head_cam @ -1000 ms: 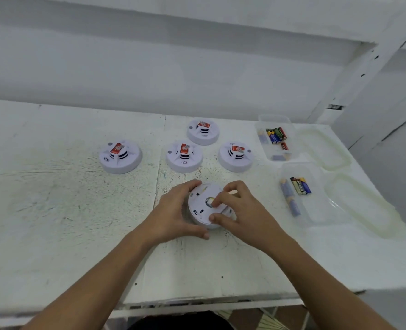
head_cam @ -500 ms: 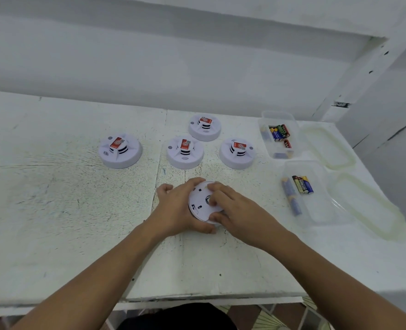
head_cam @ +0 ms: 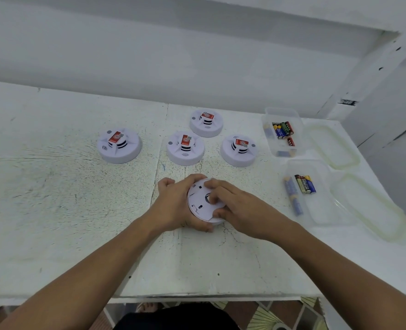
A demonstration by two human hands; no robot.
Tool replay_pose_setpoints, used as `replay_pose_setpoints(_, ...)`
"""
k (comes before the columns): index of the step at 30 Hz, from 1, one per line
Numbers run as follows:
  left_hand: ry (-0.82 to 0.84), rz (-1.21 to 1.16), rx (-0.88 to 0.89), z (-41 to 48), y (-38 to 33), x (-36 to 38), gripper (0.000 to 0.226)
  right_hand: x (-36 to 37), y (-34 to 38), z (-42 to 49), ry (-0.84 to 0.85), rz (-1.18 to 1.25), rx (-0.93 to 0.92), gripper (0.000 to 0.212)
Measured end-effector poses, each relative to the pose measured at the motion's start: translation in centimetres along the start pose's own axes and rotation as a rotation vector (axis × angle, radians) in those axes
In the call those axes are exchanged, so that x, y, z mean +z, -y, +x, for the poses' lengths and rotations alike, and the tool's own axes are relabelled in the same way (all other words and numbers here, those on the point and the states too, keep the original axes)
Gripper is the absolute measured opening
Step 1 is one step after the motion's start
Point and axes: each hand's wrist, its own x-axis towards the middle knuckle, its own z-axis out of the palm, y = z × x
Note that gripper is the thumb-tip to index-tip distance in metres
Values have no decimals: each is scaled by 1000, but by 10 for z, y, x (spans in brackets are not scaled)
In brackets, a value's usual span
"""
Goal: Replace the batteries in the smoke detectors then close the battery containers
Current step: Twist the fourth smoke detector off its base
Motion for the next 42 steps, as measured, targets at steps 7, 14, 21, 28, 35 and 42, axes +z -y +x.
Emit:
replay_pose_setpoints(7,-23,-57,-3,-2,-3,0,106,-7,-4,4,62,96,-23,22)
replay_pose_setpoints(14,-67,-97,-41,-6,-4,1,105,-16,0,16,148,17,-58,20)
replay_pose_setpoints(21,-63,-108,-65,-10,-6,0,101,-23,5,21,106,8,-34,19)
replay_pose_setpoints(28,-78,-93,-53,-11,-5,1,98,-23,11,21,-29,59,5,25)
replay_pose_setpoints(35,-81,-90,-47,-12,-2,2,99,-11,-12,12,-566,598,440,24)
replay_pose_setpoints(42,-75,-81,-45,-11,-2,2,99,11,-25,-2,-657,221,592,33)
